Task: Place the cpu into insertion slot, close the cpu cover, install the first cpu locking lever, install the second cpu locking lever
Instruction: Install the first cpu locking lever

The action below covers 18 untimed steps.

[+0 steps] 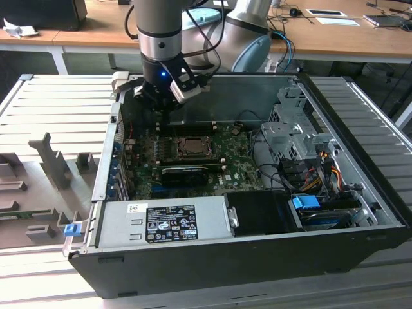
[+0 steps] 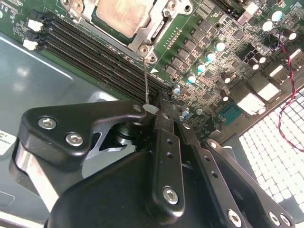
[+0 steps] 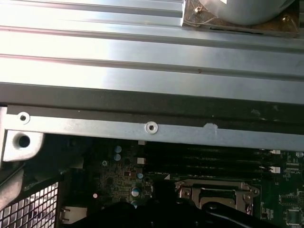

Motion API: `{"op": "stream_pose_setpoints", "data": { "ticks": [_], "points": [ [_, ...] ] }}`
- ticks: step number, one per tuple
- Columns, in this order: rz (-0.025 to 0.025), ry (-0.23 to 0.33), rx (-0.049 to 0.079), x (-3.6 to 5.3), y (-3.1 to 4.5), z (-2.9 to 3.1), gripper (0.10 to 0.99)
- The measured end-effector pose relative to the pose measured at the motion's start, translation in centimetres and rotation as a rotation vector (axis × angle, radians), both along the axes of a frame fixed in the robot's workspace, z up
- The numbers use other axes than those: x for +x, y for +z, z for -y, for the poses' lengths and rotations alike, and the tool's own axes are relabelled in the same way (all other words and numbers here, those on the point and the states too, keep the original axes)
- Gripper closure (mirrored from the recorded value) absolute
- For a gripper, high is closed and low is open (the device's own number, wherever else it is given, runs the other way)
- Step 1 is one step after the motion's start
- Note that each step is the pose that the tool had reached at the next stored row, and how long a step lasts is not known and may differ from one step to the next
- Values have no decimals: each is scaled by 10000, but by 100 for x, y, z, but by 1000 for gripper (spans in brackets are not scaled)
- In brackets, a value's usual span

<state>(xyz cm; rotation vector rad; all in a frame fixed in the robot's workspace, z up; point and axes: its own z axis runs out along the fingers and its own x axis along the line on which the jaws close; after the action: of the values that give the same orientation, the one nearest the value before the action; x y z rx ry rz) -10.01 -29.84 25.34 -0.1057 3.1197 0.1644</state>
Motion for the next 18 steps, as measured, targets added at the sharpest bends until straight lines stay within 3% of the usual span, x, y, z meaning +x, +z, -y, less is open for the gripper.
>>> {"op": "stream_pose_setpoints", "data": {
  "ticks": [11, 18],
  "points": [
    [0, -2, -1, 177, -19, 0, 980],
    [0, -1, 0, 345, -37, 0, 980]
  ]
}}
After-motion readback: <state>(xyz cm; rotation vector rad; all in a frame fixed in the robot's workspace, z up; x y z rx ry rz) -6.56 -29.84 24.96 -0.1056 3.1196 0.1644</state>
